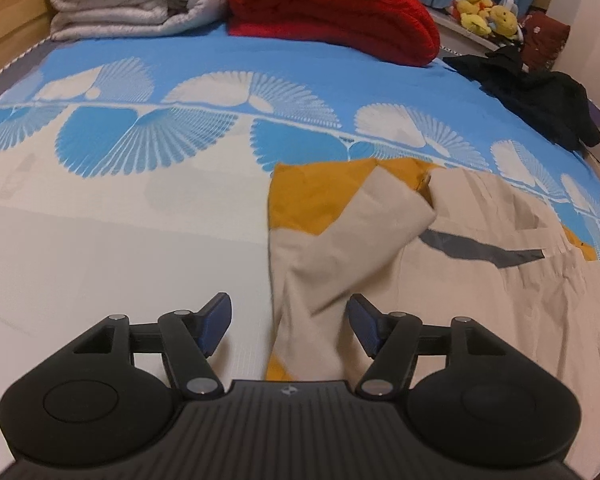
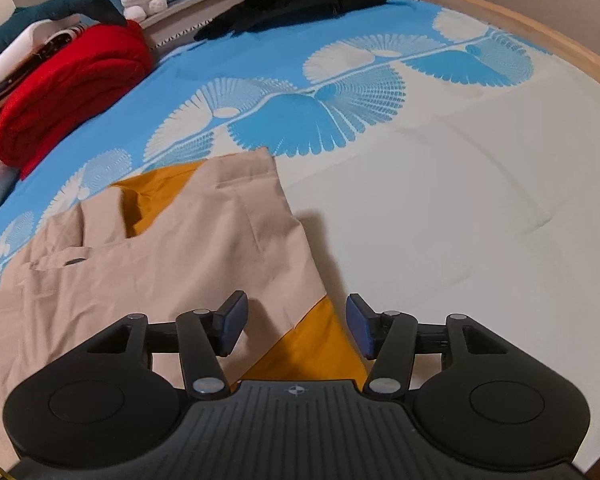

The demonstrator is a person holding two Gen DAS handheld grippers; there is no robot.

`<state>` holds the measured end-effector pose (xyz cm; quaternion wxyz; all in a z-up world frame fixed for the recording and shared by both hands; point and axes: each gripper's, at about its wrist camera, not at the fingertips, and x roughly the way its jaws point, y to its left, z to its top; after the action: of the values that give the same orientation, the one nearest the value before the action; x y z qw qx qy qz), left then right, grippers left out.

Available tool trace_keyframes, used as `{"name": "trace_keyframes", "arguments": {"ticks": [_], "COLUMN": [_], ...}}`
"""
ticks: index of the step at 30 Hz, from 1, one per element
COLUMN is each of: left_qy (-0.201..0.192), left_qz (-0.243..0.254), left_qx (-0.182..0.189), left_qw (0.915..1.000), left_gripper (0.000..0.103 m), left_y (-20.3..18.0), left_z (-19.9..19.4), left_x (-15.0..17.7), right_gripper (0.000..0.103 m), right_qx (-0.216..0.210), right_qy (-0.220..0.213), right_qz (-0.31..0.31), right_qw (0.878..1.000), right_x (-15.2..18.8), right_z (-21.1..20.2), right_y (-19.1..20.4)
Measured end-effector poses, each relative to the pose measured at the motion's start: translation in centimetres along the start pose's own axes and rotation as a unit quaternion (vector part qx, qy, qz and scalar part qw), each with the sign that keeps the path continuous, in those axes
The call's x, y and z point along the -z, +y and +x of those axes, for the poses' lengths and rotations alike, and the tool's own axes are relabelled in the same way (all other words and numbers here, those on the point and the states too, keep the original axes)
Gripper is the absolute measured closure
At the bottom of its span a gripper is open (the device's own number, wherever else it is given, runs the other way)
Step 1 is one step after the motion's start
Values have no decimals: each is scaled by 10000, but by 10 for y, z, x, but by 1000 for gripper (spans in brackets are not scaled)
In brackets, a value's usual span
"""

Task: Fold large clothes

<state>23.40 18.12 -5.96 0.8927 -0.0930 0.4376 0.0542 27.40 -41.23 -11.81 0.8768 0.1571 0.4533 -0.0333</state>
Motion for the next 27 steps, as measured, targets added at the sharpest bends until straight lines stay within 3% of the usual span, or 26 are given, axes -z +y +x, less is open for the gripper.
{"name": "trace_keyframes", "arguments": {"ticks": [5, 6, 7, 8, 9, 10, 12, 16, 19, 22, 27], "left_qy": [72, 82, 95, 92, 33, -17, -173, -676, -1200, -1509, -1624], "left_qz": [76, 91, 121, 141, 158, 163, 116, 102, -12, 80, 13], "left_qx": [-2, 43, 109, 150, 175, 214, 326, 265, 152, -215, -484], "left_qw": [9999, 9999, 9998, 9997, 9997, 9996, 9993, 9973, 9927, 9883, 9855], "left_gripper": [38, 48, 67, 74, 85, 93, 96, 98, 98, 98, 98], "left_y": [-9, -9, -10, -11, -11, -10, -9, -11, -11, -20, -27], "left_z": [17, 20, 22, 23, 22, 21, 14, -5, -16, -12, 9], "left_x": [-4, -5, -6, -7, -9, -10, -15, -25, -33, -38, -48], "right_gripper": [47, 47, 52, 60, 81, 97, 101, 102, 102, 102, 103], "right_qx": [-216, -200, -185, -155, -92, -51, -106, -161, -290, -243, -118], "right_qy": [149, 144, 129, 76, -3, -77, -277, -1121, -1963, -2555, -2833], "right_qz": [-64, -91, -128, -215, -336, -437, -544, -307, 87, 131, 204], "right_qw": [9996, 9997, 9997, 9996, 9994, 9990, 9981, 9931, 9801, 9664, 9587], "right_x": [-4, -5, -6, -6, -6, -6, -9, -19, -27, -33, -48], "right_z": [15, 17, 17, 16, 14, 13, 4, -30, -56, -63, -45], "right_y": [1, 2, 4, 7, 11, 14, 16, 14, 11, 21, 34]}}
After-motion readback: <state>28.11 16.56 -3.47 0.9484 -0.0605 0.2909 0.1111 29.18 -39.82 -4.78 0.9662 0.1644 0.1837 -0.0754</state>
